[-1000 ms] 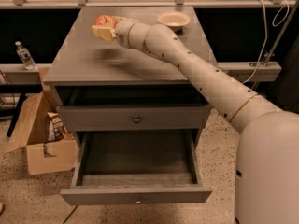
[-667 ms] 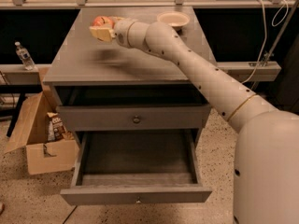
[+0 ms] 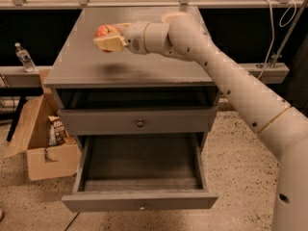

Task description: Place apple into middle drawer

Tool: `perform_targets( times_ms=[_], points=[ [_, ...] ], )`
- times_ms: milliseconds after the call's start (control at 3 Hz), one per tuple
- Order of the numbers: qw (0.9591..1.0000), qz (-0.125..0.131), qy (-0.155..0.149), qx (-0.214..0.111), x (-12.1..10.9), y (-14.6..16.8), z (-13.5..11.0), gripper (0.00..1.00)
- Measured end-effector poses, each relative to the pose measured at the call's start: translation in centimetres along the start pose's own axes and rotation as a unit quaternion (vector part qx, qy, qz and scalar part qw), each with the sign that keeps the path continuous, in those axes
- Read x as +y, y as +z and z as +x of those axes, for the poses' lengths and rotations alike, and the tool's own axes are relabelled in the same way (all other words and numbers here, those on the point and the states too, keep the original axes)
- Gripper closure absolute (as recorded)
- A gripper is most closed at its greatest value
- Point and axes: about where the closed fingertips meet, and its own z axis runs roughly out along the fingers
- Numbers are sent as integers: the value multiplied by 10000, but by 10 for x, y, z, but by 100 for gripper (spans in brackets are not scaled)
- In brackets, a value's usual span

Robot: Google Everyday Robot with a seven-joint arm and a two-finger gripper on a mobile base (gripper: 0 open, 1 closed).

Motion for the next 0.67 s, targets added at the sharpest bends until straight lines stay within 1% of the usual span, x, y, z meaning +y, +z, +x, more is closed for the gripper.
perform_targets(
  times_ms=[333, 667],
  points=[
    [9996, -159, -161, 149, 39, -32, 0, 100],
    [9995, -104, -117, 257, 69, -62, 10, 100]
  ],
)
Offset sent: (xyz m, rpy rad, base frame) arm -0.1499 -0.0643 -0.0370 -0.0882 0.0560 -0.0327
